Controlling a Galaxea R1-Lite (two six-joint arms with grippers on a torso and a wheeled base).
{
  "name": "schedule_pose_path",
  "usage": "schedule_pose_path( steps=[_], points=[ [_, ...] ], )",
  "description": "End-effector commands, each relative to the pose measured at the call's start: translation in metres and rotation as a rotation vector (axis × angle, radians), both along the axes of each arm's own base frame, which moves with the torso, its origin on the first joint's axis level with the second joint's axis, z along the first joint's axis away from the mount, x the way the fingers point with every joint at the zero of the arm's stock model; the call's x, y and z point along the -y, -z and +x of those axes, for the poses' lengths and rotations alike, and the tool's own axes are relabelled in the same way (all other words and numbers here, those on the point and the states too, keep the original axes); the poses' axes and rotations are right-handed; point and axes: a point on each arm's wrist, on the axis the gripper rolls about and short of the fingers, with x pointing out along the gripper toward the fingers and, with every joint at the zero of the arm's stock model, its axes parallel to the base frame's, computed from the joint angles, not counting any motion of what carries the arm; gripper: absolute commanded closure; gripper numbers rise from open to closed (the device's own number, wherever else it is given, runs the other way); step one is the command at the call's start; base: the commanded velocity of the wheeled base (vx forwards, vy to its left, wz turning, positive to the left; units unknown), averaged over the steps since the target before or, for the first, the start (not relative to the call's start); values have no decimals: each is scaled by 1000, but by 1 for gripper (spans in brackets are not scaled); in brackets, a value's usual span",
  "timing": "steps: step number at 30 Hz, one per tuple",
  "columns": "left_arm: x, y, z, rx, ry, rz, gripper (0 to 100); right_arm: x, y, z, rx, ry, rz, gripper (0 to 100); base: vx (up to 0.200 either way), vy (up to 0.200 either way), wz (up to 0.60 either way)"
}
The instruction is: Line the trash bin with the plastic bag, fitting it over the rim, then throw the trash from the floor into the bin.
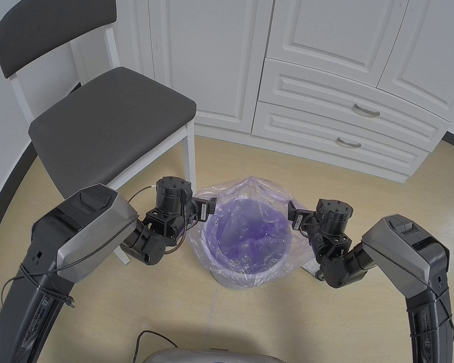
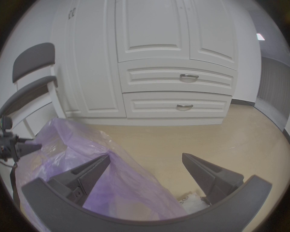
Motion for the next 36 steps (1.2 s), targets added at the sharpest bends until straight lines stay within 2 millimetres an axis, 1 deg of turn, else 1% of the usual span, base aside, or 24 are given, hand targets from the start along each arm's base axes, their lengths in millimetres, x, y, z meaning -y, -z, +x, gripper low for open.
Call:
schedule_pose_path(
  steps=[1,3,7,11,12,13,14,22,31,36],
  points=[
    [2,21,12,3,-41,-19,0,-1,19,17,26,42,50,0,0,0,0],
    [2,24,15,8,-49,-20,0,-2,22,20,34,47,57,0,0,0,0],
    [3,32,21,22,-58,-28,0,-1,37,32,56,54,69,0,0,0,0],
    [4,32,30,56,-66,-64,0,-3,46,39,73,56,111,0,0,0,0],
    [4,32,30,56,-66,-64,0,-3,46,39,73,56,111,0,0,0,0],
    [3,32,36,74,-73,-72,0,0,47,44,88,62,141,0,0,0,0],
    [2,32,38,76,-78,-72,0,1,48,45,90,65,147,0,0,0,0],
    [-7,42,47,67,-99,-74,0,5,50,50,54,76,175,0,0,0,0],
    [-10,47,48,34,-108,-92,0,8,54,51,45,80,177,0,0,0,0],
    [-9,58,47,11,-108,-84,0,9,57,51,36,81,174,0,0,0,0]
  ],
)
